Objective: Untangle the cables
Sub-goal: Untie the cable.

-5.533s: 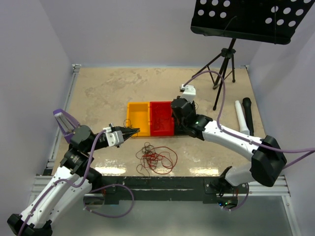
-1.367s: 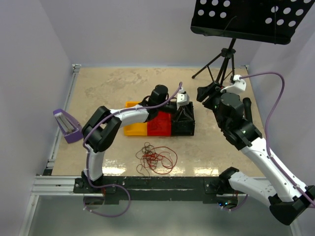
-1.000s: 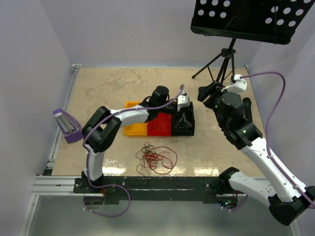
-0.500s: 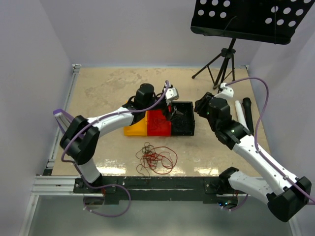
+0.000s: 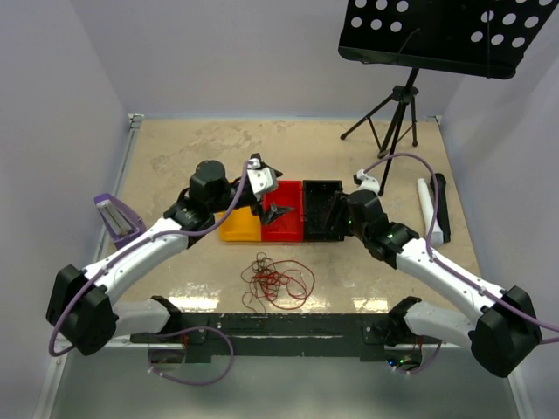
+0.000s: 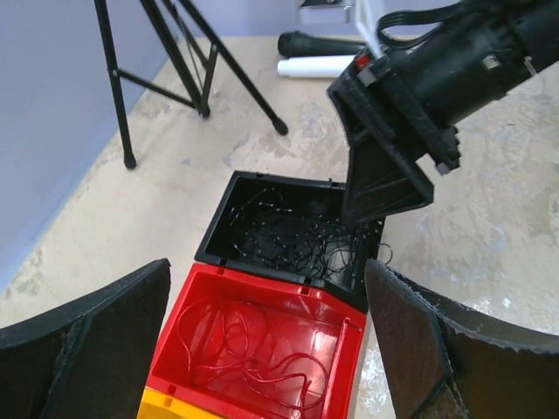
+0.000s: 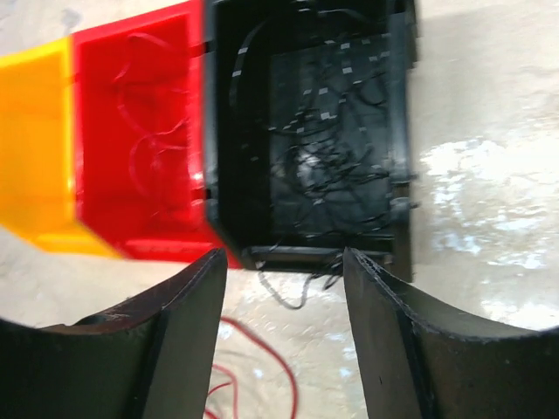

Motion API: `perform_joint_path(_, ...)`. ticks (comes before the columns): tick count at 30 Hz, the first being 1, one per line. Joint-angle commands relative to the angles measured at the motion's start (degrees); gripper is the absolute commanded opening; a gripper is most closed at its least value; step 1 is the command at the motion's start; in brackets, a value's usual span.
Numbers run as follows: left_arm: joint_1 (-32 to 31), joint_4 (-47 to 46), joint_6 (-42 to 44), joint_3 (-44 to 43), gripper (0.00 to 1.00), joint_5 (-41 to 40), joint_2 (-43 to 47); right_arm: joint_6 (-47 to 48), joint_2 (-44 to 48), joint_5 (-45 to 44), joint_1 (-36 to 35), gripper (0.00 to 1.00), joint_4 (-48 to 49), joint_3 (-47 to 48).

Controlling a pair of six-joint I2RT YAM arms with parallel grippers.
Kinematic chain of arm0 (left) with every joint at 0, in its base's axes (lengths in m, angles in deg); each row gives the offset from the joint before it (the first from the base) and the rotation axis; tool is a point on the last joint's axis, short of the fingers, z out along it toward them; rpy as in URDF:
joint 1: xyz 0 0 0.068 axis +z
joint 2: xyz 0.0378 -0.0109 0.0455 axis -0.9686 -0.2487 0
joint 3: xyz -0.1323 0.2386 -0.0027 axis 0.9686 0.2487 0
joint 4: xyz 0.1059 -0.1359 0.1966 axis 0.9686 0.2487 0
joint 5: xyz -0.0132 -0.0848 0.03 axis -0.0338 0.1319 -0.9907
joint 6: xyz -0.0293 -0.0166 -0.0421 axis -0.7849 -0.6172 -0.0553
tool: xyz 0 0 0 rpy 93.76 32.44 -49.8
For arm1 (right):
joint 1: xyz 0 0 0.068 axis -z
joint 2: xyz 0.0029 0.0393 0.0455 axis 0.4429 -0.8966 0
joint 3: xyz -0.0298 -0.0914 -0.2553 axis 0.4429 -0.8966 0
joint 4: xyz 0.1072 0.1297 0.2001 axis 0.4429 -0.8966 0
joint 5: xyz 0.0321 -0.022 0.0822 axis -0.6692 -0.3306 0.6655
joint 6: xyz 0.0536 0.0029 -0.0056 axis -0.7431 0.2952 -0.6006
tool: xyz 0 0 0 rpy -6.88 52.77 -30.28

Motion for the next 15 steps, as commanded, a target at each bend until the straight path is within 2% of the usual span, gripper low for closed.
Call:
perform_joint_path(1, -0.1, 2.5, 5.0, 3.7, 0.98, 3.5, 6.0, -2.7, 1.2, 3.2, -2.0, 0.60, 1.0, -1.2)
perform_joint_path(6, -0.4, 1.4, 7.1, 7.6, 0.98, 5.1, 10.1, -4.3, -2.3, 4.3, -3.8, 0.54, 3.0, -2.9)
perform_joint_path(15, -0.4, 5.7, 15.0, 8.3, 0.99, 10.4, 14.7, -7.6, -0.5, -0.5, -6.7, 0.56, -3.4, -2.0)
